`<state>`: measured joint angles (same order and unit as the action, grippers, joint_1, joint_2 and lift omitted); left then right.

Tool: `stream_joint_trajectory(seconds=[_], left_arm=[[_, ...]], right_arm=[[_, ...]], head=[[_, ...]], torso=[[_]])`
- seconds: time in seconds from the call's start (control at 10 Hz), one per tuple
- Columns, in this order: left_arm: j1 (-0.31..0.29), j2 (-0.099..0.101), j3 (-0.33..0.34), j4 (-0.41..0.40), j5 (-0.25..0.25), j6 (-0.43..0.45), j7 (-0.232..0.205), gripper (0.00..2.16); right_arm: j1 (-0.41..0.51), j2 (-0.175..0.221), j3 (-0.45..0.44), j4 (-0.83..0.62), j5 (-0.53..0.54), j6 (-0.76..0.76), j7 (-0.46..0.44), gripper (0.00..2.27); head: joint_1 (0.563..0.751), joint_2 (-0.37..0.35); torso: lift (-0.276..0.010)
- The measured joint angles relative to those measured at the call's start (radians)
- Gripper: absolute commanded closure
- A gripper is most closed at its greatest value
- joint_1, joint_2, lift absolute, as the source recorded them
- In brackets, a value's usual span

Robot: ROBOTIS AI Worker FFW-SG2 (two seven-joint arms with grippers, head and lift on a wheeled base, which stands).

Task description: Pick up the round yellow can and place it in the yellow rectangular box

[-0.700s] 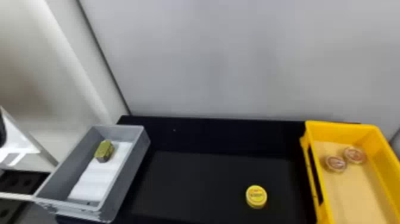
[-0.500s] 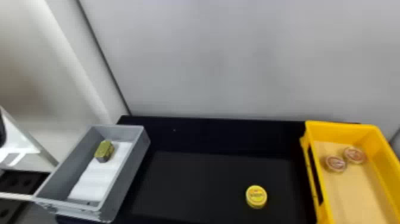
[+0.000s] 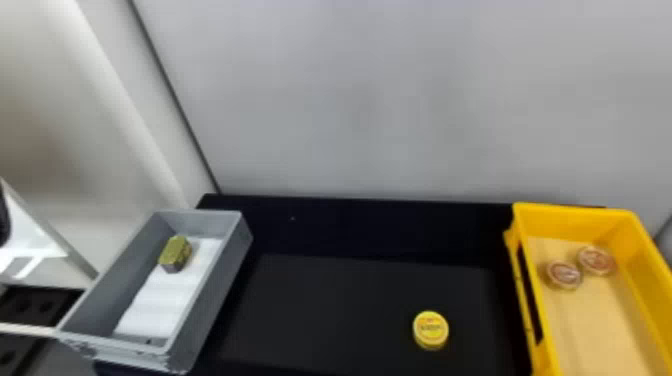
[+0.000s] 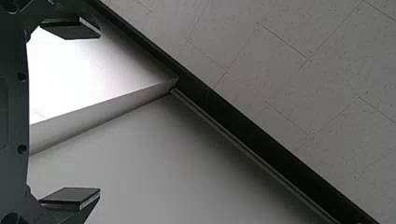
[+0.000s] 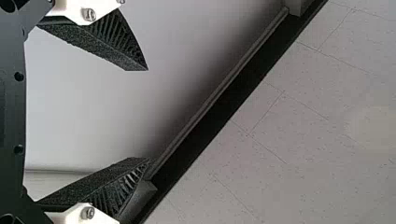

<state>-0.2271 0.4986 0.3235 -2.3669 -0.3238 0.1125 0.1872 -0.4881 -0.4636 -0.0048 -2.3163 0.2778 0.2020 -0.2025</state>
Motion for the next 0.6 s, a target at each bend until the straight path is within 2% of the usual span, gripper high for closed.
stream_joint_trajectory(seconds=[0.1, 0.2, 0.3, 0.4, 0.5, 0.6], left_arm=[[-0.001, -0.001, -0.002, 0.000, 0.000, 0.000, 0.000, 0.09], [-0.002, -0.002, -0.004, 0.000, 0.000, 0.001, 0.000, 0.09], [-0.003, -0.004, -0.006, 0.001, 0.000, 0.001, 0.000, 0.09], [-0.005, -0.004, -0.007, 0.001, 0.000, 0.001, 0.000, 0.09], [-0.007, -0.004, -0.008, 0.002, 0.000, 0.001, 0.000, 0.09], [-0.009, -0.004, -0.010, 0.002, 0.000, 0.002, -0.001, 0.09]], right_arm=[[0.001, 0.003, 0.000, 0.010, -0.050, 0.044, -0.001, 0.11], [0.002, 0.017, -0.003, 0.026, -0.146, 0.135, -0.003, 0.13], [-0.003, 0.035, -0.006, 0.036, -0.233, 0.253, -0.002, 0.13], [-0.025, 0.063, -0.012, 0.040, -0.309, 0.436, 0.011, 0.13], [-0.069, 0.100, -0.026, 0.048, -0.353, 0.676, 0.083, 0.12], [-0.111, 0.123, -0.043, 0.078, -0.368, 0.873, 0.201, 0.12]], head=[[0.704, 0.192], [0.704, 0.192], [0.704, 0.192], [0.704, 0.192], [0.704, 0.192], [0.704, 0.192]], torso=[[0.000], [0.000], [0.000], [0.000], [0.000], [0.000]])
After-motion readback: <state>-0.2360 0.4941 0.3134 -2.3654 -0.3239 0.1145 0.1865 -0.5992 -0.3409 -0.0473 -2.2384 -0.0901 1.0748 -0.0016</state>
